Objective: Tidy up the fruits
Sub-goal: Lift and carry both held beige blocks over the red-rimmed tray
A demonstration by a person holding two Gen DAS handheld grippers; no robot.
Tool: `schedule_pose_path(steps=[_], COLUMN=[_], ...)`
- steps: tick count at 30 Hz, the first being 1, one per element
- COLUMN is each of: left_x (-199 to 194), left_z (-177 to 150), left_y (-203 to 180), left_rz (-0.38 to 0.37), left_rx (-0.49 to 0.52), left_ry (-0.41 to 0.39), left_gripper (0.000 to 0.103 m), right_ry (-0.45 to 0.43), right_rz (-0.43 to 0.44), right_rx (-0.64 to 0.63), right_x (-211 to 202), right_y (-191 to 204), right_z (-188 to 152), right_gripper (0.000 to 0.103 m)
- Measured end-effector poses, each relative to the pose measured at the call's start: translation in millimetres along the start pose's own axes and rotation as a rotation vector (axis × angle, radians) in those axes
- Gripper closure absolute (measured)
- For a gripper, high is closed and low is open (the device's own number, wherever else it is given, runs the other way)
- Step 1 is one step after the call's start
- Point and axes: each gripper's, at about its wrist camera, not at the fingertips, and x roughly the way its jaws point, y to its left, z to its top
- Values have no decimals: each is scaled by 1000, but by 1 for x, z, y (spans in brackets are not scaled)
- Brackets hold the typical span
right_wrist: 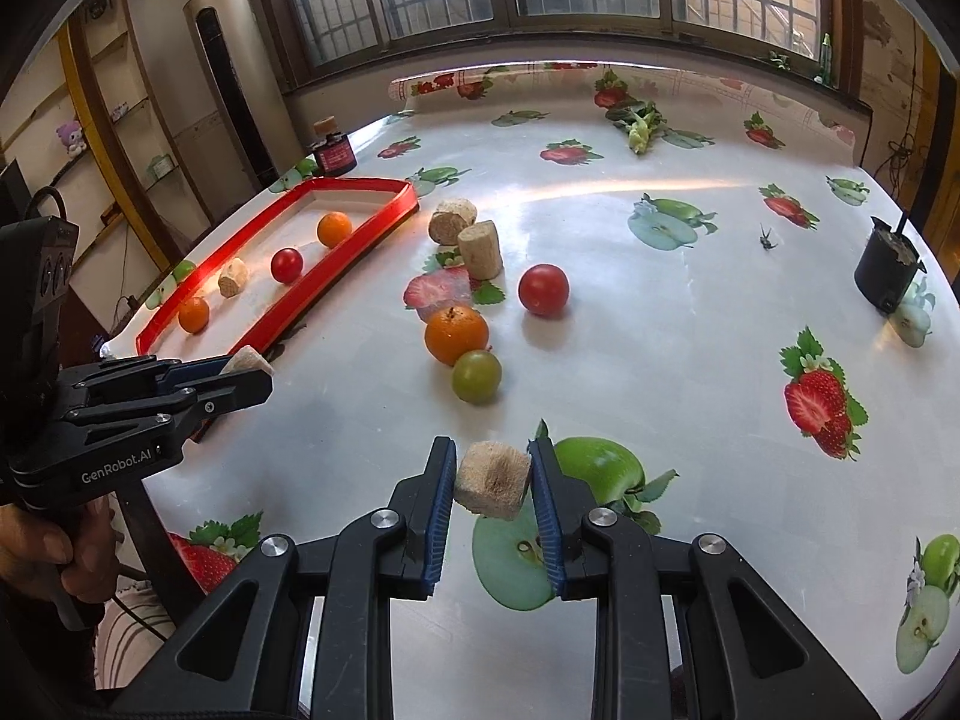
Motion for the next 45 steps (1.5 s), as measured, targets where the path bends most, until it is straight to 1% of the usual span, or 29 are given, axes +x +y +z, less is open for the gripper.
schedule_pose_path(steps=[20, 37, 45], left_x=[-17, -25, -30], left_z=[-2, -10, -12], left_y=[42, 86, 106], left_rz=[80, 131, 150], left_rx=[-75, -157, -196], left_ry=[-26, -23, -25], left_gripper=[82, 82, 82], right_ry=[-15, 4, 14], right_rz=[97, 159, 205], right_rx=[-119, -177, -215], right_x=[18, 41, 56], right_y=[58, 93, 119], right_z=[39, 62, 74], right_gripper=[77, 77, 77])
